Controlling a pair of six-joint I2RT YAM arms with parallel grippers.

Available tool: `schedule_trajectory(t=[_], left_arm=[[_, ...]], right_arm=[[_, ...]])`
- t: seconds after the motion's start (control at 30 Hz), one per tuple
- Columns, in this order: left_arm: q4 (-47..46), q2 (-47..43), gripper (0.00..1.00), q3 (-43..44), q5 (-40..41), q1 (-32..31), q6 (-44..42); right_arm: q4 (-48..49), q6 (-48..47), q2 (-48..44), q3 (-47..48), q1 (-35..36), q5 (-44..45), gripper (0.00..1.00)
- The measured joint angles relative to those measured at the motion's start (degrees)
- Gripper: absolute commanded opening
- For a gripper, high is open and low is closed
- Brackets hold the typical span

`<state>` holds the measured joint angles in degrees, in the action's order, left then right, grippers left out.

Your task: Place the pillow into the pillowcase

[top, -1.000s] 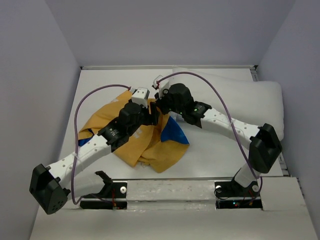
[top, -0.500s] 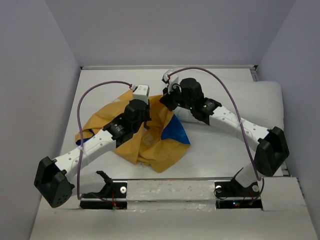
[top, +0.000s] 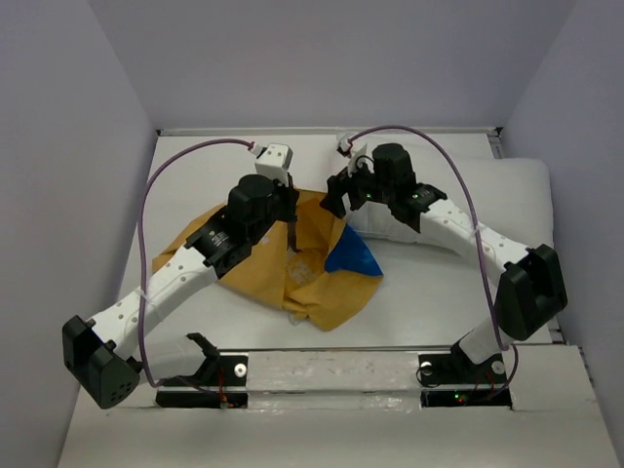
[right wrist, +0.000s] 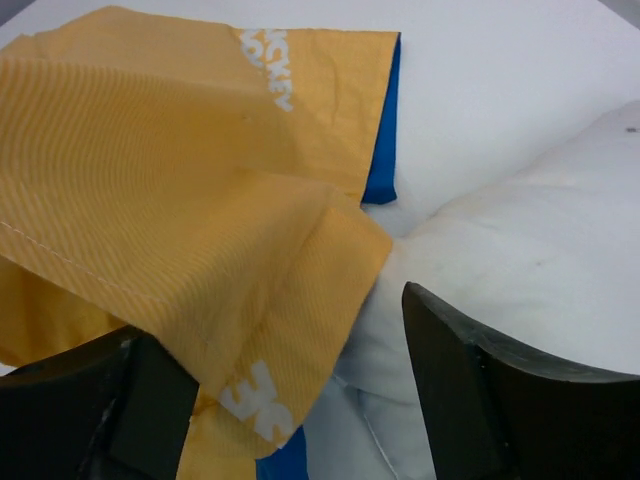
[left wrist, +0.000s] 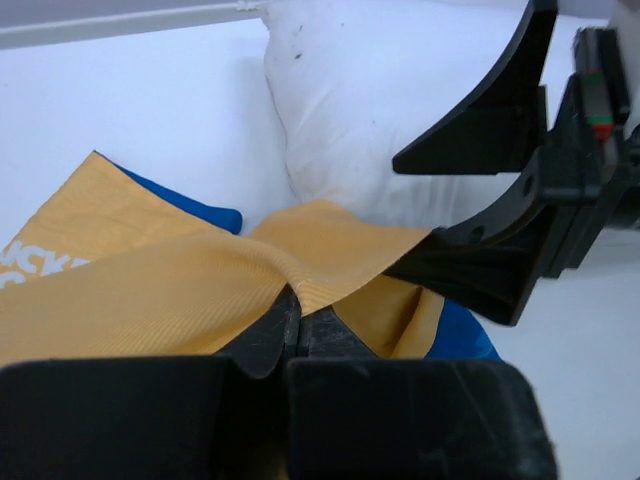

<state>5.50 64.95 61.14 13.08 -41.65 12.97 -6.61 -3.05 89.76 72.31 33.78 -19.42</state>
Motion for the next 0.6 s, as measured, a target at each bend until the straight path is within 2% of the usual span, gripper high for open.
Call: schedule_trajectory(t=[0.2, 0.3, 0.47, 0.53, 0.6], left_arm=[[0.35, 2.49, 0.0, 0.0, -5.46, 3.06, 0.22], [0.02, 2.45, 0.0, 0.0, -8.33, 4.98, 0.68], [-0.92, 2.34, 0.0, -0.04, -12.33, 6.99, 1.11], [-1.29, 2.34, 0.0, -0.13, -13.33, 6.99, 1.14], [-1.7, 2.34, 0.0, -0.33, -14.27, 7.02, 1.16]], right_arm=[[-2.64, 1.4, -0.61, 0.52, -10.51, -6.38, 0.88], [-6.49, 3.13, 1.51, 6.14, -13.81, -4.72, 0.91], [-14.29, 1.7, 18.88, 35.17, -14.14, 9.44, 0.98], [-17.27, 0.46, 26.27, 44.65, -13.88, 14.29, 1.0], [-19.8, -0.31, 30.93, 48.92, -13.88, 16.92, 1.0]])
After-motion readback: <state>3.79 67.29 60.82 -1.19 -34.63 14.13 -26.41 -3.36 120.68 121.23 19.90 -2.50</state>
